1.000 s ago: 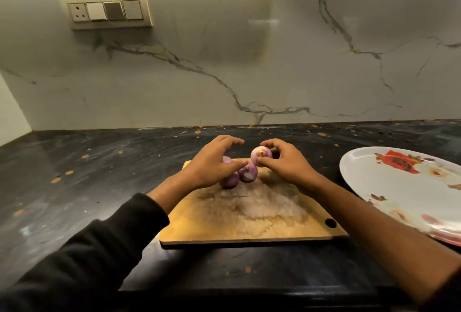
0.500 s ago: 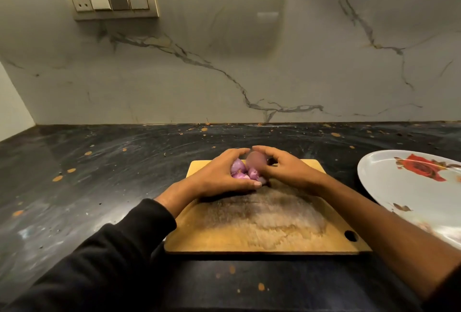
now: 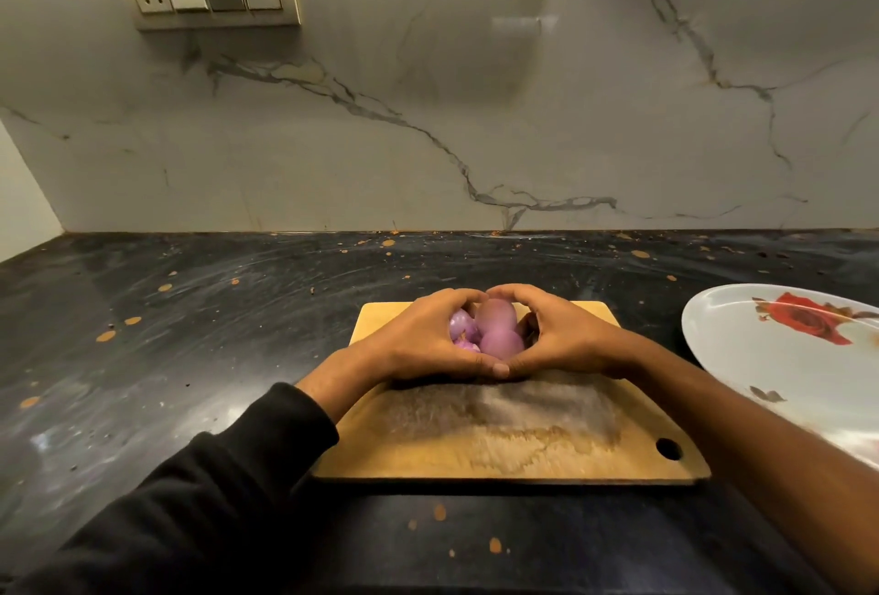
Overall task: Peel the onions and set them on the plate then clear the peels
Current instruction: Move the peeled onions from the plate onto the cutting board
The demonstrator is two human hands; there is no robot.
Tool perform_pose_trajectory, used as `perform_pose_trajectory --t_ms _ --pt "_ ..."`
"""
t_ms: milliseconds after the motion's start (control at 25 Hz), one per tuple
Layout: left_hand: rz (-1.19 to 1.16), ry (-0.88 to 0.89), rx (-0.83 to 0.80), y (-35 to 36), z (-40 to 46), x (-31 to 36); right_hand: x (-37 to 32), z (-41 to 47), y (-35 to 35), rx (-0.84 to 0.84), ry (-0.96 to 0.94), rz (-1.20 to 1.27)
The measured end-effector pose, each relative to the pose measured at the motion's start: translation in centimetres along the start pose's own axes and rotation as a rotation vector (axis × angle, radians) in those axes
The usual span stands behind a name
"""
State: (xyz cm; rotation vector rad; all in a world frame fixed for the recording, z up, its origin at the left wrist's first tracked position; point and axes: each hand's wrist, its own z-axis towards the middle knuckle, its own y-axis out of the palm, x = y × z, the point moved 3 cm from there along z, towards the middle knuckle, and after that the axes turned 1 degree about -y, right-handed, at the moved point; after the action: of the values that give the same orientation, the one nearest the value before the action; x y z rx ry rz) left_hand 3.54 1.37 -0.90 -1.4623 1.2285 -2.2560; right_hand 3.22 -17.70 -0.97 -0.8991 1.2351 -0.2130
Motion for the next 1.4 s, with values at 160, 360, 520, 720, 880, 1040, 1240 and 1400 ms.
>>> perform_pose_trajectory --t_ms 160,360,520,720,880,1040,1240,1400 --pt "0.102 0.076 -0.009 1.0 -1.0 0.3 -0.3 -2.6 0.7 0.045 -0.033 -0.032" --pt "0.195 0.089 0.085 1.3 -1.1 0.0 -0.3 -2.8 1.8 0.12 -0.056 -0.223" --pt "0.238 0.132 0.119 1.8 -1.5 0.3 -0.1 -2.8 2.4 0.106 -0.06 -0.18" --pt "0.263 0.115 0.138 2.0 -1.6 0.4 -0.3 -3.1 3.2 0.081 -0.071 -0.277" --pt "0.244 0.124 0.161 2.0 -1.7 0.4 -0.7 -3.4 3.0 0.117 -0.074 -0.272" --pt "0.213 0.132 0.165 1.9 -1.9 0.3 -0.7 -3.7 3.1 0.154 -0.08 -0.228" --pt "0.221 0.144 0.178 1.9 -2.1 0.6 -0.7 -3.8 3.0 0.177 -0.076 -0.209" --pt "0.22 0.157 0.175 1.9 -2.1 0.7 -0.7 -3.8 3.0 0.164 -0.067 -0.206"
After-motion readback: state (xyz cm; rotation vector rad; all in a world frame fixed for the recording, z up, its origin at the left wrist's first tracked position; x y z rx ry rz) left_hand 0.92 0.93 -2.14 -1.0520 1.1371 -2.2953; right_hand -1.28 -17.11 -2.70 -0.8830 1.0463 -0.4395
